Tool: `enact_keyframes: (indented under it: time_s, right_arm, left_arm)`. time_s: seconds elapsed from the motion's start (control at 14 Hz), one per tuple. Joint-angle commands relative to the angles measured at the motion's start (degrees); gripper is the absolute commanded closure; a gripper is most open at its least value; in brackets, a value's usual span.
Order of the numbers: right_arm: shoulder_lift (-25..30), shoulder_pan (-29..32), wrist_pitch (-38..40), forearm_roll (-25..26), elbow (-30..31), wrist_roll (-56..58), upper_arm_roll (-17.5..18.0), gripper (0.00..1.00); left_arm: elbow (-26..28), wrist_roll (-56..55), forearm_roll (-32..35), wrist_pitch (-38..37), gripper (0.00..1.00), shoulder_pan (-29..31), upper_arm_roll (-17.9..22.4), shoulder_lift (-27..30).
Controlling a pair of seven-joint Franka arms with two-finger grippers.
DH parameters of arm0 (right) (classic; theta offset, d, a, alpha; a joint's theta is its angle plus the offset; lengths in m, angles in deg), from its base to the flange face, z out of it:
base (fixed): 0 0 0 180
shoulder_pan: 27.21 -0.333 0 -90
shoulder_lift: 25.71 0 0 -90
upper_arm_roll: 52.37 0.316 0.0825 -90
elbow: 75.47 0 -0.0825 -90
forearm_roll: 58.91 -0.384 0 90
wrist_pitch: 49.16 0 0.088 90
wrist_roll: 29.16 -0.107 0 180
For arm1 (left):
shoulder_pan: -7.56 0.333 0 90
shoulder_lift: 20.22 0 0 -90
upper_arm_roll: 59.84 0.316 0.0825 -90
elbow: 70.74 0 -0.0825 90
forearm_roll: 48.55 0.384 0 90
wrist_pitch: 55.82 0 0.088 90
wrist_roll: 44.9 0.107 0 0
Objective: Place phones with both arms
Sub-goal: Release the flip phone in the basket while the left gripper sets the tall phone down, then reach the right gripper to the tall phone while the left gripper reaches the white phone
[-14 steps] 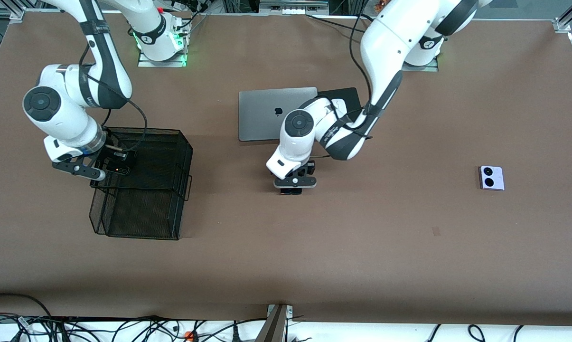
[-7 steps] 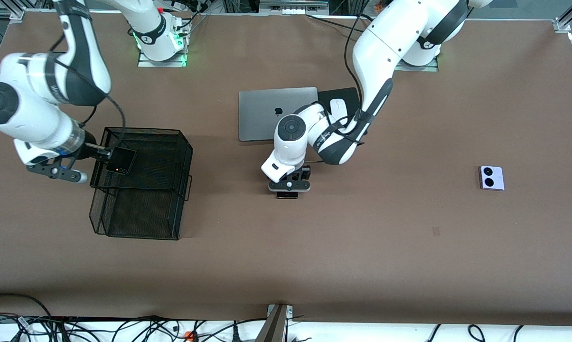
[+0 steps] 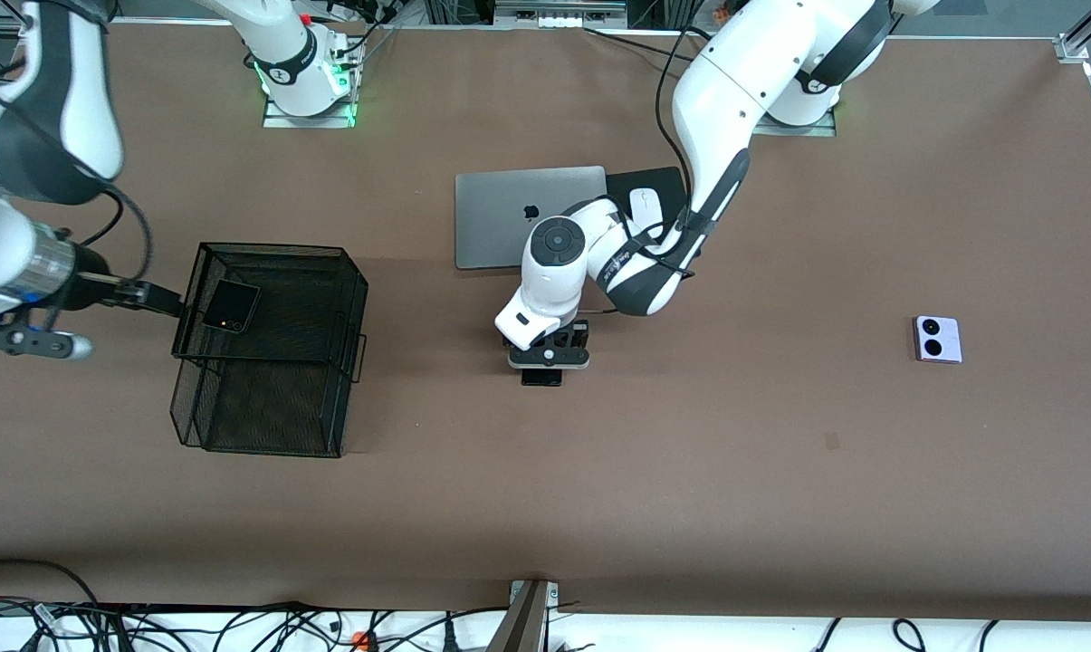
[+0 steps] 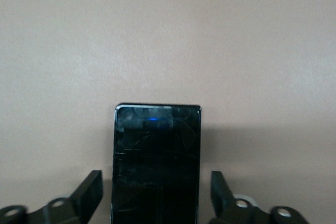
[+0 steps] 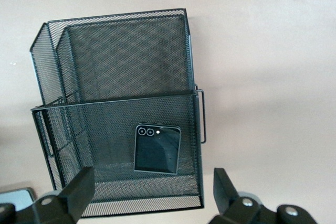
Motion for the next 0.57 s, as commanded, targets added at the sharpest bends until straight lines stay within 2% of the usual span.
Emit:
enact_keyframes:
  time_s: [0.0, 0.29, 0.5]
  right_arm:
    - [-0.97, 1.83, 1.61, -1.71, -1.71, 4.08, -0.08, 0.00]
    - [-0.88, 1.13, 2.66, -1.97, -1.71, 3.74, 0.70, 0.00]
    - [-2.20, -2.46, -0.22, -7.92, -1.88, 1.90, 3.25, 0.00]
  left_arm:
    - [-2.34, -0.72, 1.29, -0.42, 0.00, -0.65, 1.06, -0.64]
    - [-1.56, 0.24, 1.20, -4.88, 0.00, 2.15, 0.89, 2.43]
    - [0.98, 4.62, 1.12, -12.44, 0.00, 5.05, 0.36, 5.77]
